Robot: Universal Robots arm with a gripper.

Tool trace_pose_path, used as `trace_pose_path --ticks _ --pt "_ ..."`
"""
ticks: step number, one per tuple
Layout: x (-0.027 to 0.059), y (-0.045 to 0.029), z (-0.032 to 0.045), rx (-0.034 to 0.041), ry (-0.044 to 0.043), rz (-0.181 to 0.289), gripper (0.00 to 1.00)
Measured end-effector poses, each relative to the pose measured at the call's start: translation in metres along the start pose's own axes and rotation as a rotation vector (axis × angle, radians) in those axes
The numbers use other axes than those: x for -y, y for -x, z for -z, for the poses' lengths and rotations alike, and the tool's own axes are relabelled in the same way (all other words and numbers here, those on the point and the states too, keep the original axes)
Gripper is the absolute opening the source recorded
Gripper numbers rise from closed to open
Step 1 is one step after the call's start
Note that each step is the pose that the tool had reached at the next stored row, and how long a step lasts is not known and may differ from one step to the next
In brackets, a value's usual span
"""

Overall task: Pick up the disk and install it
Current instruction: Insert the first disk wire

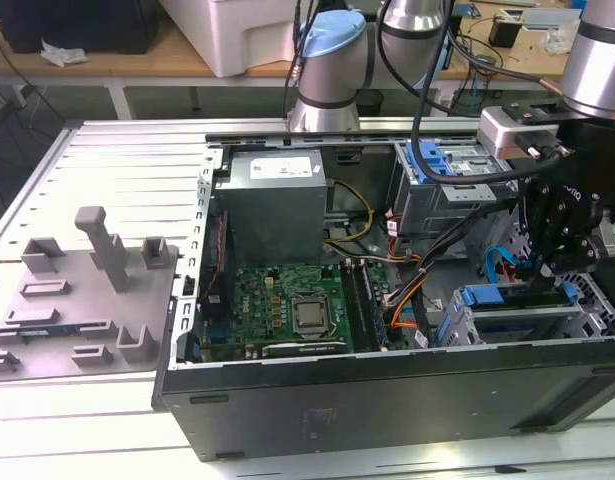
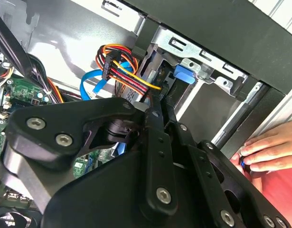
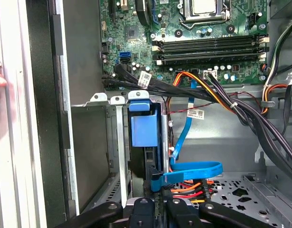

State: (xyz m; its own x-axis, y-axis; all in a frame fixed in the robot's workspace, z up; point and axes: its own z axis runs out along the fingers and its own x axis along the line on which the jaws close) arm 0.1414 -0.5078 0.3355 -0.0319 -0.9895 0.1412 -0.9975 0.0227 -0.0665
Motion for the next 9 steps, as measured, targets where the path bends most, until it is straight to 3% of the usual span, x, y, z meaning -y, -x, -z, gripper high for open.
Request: trace_pose_path --ticks 9 --pt "-0.0002 0.0000 0.0000 0.0001 0.0002 0.000 0.18"
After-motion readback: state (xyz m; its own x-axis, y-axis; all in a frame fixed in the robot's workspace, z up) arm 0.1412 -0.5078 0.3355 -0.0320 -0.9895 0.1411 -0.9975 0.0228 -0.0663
